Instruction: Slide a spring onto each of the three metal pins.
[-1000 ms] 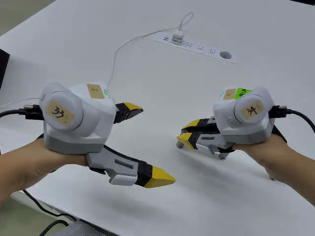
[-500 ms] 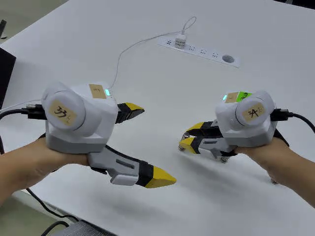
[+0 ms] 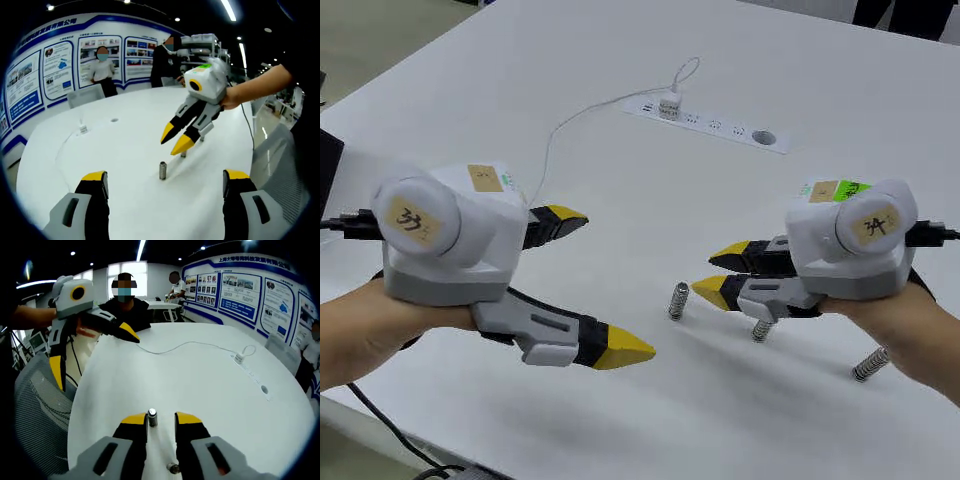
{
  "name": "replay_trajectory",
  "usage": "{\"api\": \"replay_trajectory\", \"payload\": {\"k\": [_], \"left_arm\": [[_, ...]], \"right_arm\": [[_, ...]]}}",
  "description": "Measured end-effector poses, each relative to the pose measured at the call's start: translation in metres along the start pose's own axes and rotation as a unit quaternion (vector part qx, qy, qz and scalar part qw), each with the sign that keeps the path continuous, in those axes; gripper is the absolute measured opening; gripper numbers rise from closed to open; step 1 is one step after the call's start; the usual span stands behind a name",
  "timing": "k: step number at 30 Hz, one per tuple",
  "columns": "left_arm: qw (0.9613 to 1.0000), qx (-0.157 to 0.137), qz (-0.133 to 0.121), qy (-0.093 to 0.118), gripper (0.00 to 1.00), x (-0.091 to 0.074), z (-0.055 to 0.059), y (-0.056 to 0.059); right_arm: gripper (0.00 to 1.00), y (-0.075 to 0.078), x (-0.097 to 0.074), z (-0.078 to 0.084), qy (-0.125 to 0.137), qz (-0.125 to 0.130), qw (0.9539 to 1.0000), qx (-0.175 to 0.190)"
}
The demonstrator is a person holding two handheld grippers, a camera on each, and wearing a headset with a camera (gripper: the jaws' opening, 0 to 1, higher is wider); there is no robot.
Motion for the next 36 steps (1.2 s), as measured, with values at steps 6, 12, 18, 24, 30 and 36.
{"api": "replay_trajectory", "payload": {"k": [6, 12, 18, 24, 30, 36], "left_arm": [[0.9999, 0.009, -0.009, 0.009, 0.97, -0.002, -0.011, -0.001], [0.9997, 0.016, -0.012, 0.013, 0.96, -0.005, -0.019, 0.002], [0.9996, 0.022, -0.014, 0.01, 0.96, -0.008, -0.021, 0.005], [0.9994, 0.021, -0.019, 0.019, 0.96, -0.012, -0.027, 0.006], [0.9991, 0.032, -0.021, 0.017, 0.96, -0.013, -0.032, 0.008], [0.999, 0.039, -0.018, 0.012, 0.96, -0.012, -0.033, 0.008]], "right_arm": [[0.22, 0.005, -0.032, 0.002, 0.017, 0.017, 0.9996, 0.015], [0.23, 0.009, -0.065, 0.008, 0.025, 0.041, 0.9986, 0.02], [0.25, 0.016, -0.094, 0.019, 0.028, 0.065, 0.997, 0.032], [0.27, 0.018, -0.12, 0.029, 0.032, 0.079, 0.9958, 0.034], [0.31, 0.02, -0.145, 0.039, 0.027, 0.093, 0.9949, 0.028], [0.38, 0.016, -0.166, 0.048, 0.02, 0.097, 0.9949, 0.018]]}}
Point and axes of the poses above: the centre of the closed fingertips' face, and the gripper's own axes: x roughly forward along the fingers, y roughly to its right, z roughly out of its underside, the point moved 4 cm from there along -x, roughly backward along the fingers, and after that the axes turned 5 degrees about z, right-handed, at the moved point
